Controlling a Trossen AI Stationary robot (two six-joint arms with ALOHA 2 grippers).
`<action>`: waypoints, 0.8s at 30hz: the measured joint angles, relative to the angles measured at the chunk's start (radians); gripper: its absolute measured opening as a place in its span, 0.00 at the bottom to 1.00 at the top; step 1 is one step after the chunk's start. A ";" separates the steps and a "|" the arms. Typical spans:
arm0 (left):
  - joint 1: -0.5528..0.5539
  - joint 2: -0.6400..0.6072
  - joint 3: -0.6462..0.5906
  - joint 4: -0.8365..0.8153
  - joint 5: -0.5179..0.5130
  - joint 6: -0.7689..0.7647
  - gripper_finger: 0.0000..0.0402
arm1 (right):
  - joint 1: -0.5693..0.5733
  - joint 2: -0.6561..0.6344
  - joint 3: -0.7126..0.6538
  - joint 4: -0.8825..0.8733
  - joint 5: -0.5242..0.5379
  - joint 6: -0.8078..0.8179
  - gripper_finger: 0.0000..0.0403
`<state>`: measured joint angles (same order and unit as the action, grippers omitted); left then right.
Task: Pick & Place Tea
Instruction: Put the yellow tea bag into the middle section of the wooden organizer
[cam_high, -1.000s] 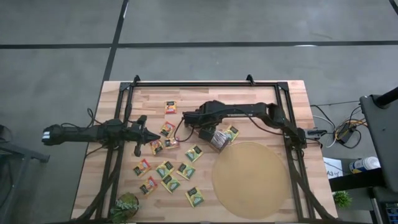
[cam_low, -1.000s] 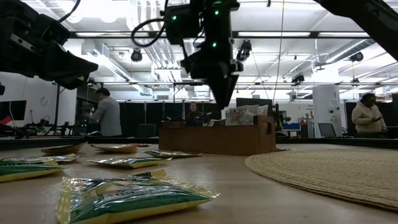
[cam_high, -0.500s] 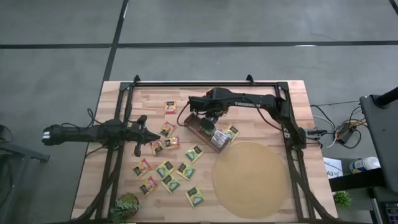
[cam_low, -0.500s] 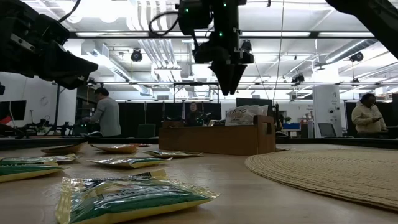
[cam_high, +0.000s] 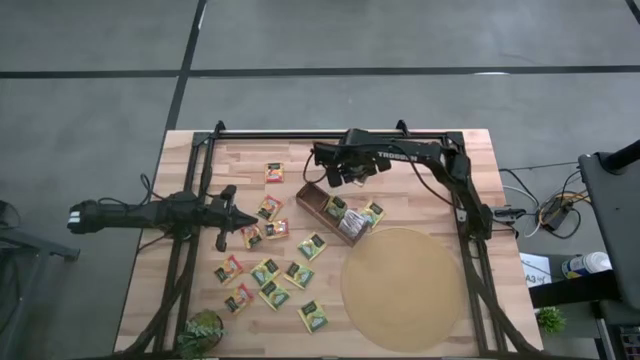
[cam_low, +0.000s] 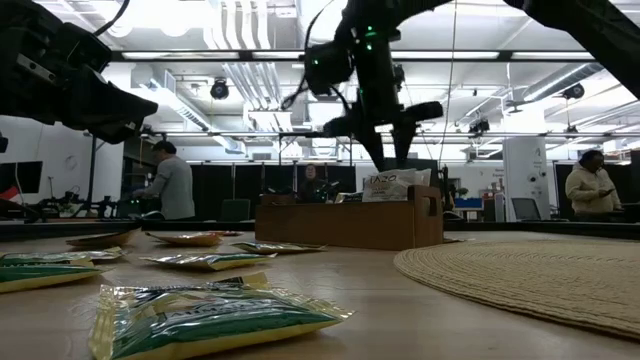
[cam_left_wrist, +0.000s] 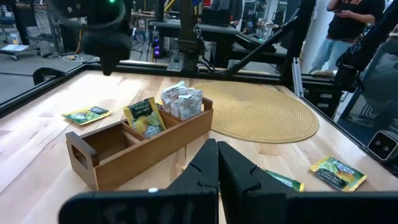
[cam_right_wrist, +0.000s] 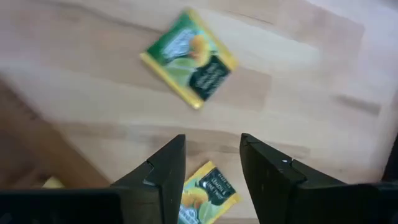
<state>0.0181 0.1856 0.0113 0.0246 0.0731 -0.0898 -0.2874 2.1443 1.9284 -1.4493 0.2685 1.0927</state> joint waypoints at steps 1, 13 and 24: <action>0.000 0.000 0.000 0.000 0.000 0.000 0.00 | -0.005 -0.005 -0.016 0.007 -0.001 0.023 0.37; 0.000 0.000 0.000 0.000 0.000 0.000 0.00 | -0.055 -0.214 -0.296 0.263 -0.032 0.066 0.37; 0.000 0.000 0.000 0.000 0.000 0.000 0.00 | -0.121 -0.292 -0.461 0.341 -0.159 0.121 0.37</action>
<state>0.0181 0.1860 0.0115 0.0246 0.0734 -0.0902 -0.4085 1.8520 1.4670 -1.1085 0.1094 1.2135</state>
